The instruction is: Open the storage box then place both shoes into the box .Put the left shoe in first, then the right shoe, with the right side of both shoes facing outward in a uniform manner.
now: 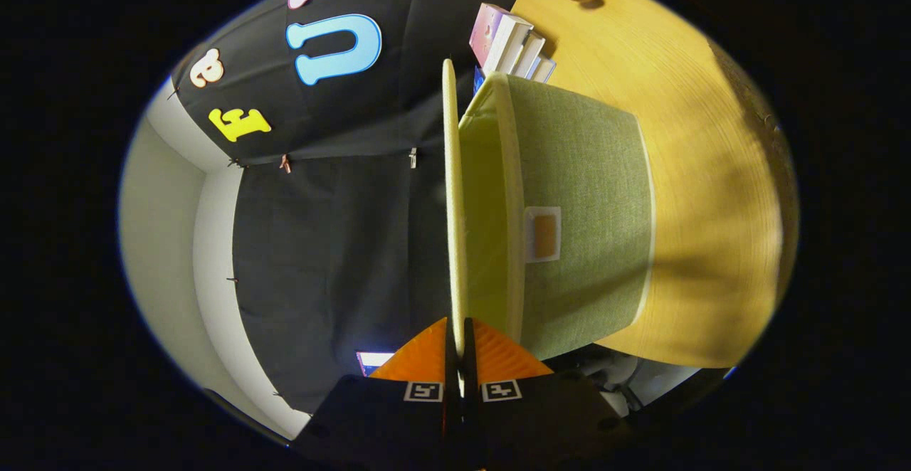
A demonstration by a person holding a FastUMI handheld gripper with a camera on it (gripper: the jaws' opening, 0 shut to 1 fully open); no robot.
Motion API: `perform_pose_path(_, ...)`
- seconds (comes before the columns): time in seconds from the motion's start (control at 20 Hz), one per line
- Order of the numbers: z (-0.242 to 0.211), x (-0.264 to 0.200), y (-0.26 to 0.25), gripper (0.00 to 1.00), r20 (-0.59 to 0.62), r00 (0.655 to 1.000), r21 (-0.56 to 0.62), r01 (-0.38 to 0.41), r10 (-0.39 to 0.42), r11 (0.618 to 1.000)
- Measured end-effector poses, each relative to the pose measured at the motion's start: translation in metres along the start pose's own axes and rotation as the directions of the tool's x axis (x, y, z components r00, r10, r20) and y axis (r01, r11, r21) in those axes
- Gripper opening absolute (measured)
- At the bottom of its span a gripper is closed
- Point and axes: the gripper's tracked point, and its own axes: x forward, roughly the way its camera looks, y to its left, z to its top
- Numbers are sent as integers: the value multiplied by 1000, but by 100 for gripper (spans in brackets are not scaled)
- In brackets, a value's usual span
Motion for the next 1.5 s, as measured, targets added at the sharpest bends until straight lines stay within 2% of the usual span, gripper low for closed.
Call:
perform_pose_path(0.2, 11, 0, 32, 5, -20, 1000, -58, 13, -15, 998)
perform_pose_path(0.35, 3, 18, 80, 5, -85, 996, -158, 0, -14, 987)
perform_pose_path(0.5, 1, 60, 125, 6, -113, 993, -257, -8, -22, 966)
perform_pose_path(0.7, -11, 125, 162, 6, -144, 989, -311, -6, -41, 951)
perform_pose_path(0.9, -44, 197, 153, 6, -194, 972, -391, 50, -135, 919)
perform_pose_path(1.15, -78, 250, 128, 6, -278, 943, -366, 75, -185, 928)
perform_pose_path(1.2, -81, 254, 119, 6, -283, 935, -369, 101, -216, 924)
perform_pose_path(1.3, -77, 261, 104, 10, -265, 924, -405, 155, -277, 901)
perform_pose_path(1.4, -61, 261, 107, 41, -194, 946, -472, 142, -260, 870)
perform_pose_path(1.5, -35, 240, 114, 69, -103, 963, -551, 152, -247, 821)
